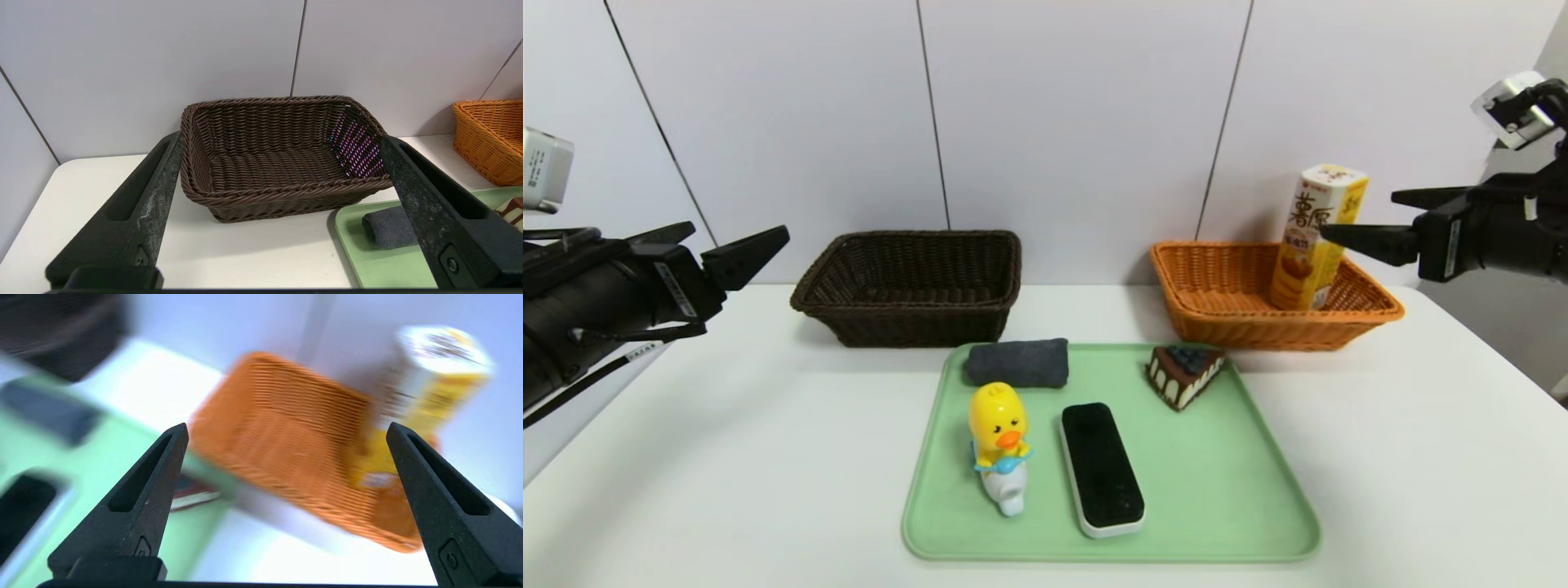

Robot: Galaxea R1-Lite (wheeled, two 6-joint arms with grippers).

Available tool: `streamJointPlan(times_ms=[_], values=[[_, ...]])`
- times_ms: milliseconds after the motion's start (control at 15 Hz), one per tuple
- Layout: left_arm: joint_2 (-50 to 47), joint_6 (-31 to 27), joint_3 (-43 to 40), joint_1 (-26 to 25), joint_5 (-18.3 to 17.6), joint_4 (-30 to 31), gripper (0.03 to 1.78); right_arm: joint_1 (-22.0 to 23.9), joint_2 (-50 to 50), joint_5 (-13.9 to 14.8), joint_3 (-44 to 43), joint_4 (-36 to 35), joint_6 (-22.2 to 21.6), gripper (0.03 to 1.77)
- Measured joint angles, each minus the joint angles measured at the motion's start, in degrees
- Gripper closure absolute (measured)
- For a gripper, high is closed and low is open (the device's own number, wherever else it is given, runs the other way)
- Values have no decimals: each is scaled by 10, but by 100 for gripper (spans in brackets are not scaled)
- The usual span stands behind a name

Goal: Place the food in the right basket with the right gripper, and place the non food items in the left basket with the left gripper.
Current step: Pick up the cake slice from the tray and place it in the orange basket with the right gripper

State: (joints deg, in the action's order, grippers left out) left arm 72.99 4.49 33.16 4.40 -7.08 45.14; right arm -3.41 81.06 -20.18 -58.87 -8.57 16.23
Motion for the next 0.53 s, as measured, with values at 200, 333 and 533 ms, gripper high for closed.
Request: streamJointPlan(times_ms=[200, 333, 533], values=[[-5, -1, -2, 0, 0, 0, 12, -63, -39, -64, -28, 120, 47, 12], [-8, -2, -2, 0, -1, -1, 12, -88, -40, -85, -71, 206, 87, 11], [-12, -4, -3, 0, -2, 0, 12, -118, -9, -114, -137, 337, 132, 11]])
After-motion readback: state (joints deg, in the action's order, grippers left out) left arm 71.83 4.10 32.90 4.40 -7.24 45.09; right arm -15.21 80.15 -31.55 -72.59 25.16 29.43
